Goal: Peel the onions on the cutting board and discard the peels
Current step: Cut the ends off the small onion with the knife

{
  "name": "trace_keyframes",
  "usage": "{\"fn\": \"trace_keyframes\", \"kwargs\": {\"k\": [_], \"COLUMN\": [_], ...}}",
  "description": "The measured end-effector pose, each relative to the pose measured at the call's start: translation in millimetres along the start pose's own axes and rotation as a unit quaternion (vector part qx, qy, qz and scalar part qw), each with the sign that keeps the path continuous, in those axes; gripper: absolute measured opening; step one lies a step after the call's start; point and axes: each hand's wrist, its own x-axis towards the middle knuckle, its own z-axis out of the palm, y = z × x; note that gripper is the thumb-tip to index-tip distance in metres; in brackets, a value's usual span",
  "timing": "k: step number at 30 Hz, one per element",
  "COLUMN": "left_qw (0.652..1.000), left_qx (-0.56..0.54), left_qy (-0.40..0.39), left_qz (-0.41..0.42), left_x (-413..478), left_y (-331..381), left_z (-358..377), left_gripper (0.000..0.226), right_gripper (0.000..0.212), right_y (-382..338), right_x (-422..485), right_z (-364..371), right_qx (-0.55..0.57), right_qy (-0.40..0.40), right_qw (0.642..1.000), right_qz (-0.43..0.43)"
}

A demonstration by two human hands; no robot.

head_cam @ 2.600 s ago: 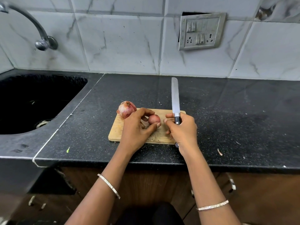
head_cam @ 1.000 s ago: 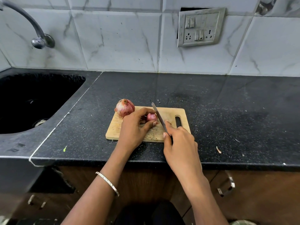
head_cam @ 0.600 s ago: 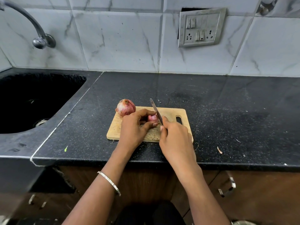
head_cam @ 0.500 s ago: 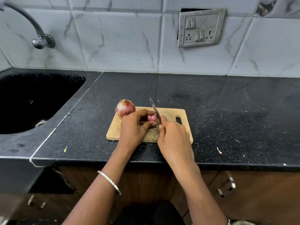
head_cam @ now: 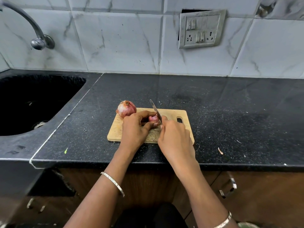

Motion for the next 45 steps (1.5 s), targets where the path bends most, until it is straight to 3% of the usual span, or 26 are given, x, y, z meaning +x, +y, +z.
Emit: {"fn": "trace_keyframes", "kwargs": {"k": [9,17,23,45], "left_qw": [1.000,1.000,0.999,0.999], "left_qx": [0.021,0.024,0.039,0.038], "left_qy": [0.004,-0.001,-0.005,-0.006], "left_qz": [0.000,0.012,0.013,0.018], "left_x": [1,4,3,2], "left_y": [0,-1,-3,1], "left_z": [1,2,3,4], "left_gripper": [0.032,0.032,0.033,0.034], "right_gripper": [0.042,0.035,0.045,0.036], "right_y": [13,0,13,15], "right_x": [-30,-10,-27,-19], "right_z": [-1,-1,5,8], "right_qx": [-0.022,-0.012,-0.006,-0.004], "right_qy": [0.027,0.015,0.027,0.032], "right_qw": [0.999,1.000,1.000,0.999], "right_qz": [-0.008,0.006,-0.002,-0.001]}}
